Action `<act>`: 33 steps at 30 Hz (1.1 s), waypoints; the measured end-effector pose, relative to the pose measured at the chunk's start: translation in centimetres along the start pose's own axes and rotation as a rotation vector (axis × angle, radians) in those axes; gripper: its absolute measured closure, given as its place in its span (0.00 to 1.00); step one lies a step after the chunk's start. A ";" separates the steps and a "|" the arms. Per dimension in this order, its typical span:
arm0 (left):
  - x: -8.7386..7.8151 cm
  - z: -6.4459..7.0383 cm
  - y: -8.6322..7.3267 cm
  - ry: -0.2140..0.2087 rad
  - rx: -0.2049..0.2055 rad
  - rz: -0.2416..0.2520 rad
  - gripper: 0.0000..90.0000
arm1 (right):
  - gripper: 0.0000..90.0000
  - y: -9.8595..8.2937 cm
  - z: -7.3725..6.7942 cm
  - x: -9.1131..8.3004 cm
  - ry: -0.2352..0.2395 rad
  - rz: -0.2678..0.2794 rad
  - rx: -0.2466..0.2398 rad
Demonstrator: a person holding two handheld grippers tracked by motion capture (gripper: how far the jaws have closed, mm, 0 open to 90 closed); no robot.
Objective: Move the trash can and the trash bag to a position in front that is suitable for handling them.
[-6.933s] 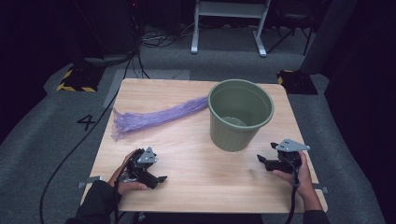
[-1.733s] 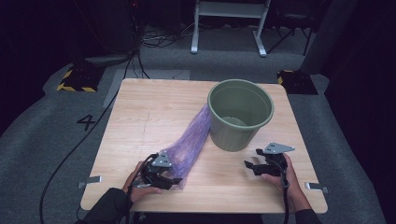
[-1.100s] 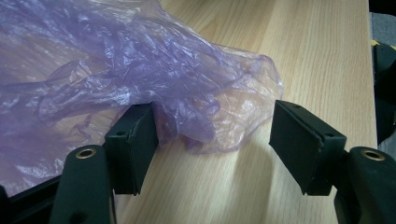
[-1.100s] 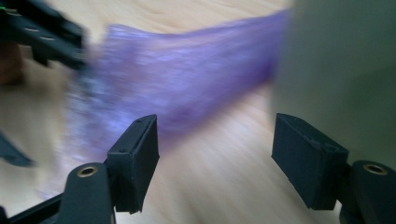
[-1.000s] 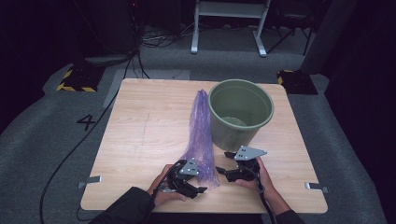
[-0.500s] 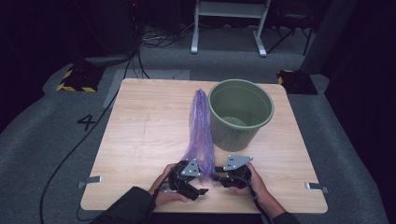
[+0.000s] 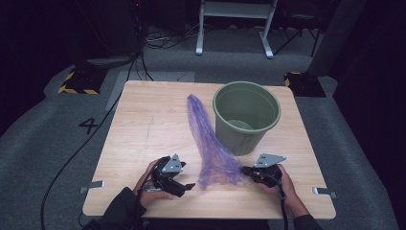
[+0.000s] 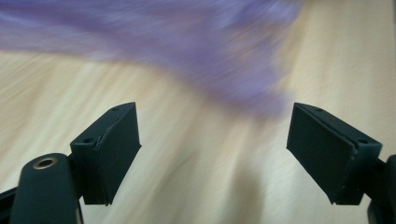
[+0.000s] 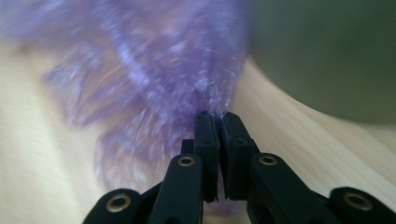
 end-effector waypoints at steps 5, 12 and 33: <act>-0.7 -2.1 -1.0 0.055 -0.048 -0.007 0.19 | 0.92 -1.6 2.6 -2.0 -0.077 0.012 0.089; -1.5 -4.0 -2.0 0.109 -0.081 -0.017 0.19 | 0.88 -2.8 5.0 -3.3 -0.175 0.005 0.163; -0.9 -8.0 -3.5 0.136 -0.128 -0.026 0.24 | 0.24 -2.1 6.8 -6.3 -0.248 0.134 0.254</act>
Point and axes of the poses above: each handheld gripper's, and its own axes: x roughly forward along the jaws, y roughly out of its top, z roughly to its right, the point moved 2 cm from there along x, roughly forward along the jaws, and after that the axes turned 3 degrees about y, right-handed, at the moved point
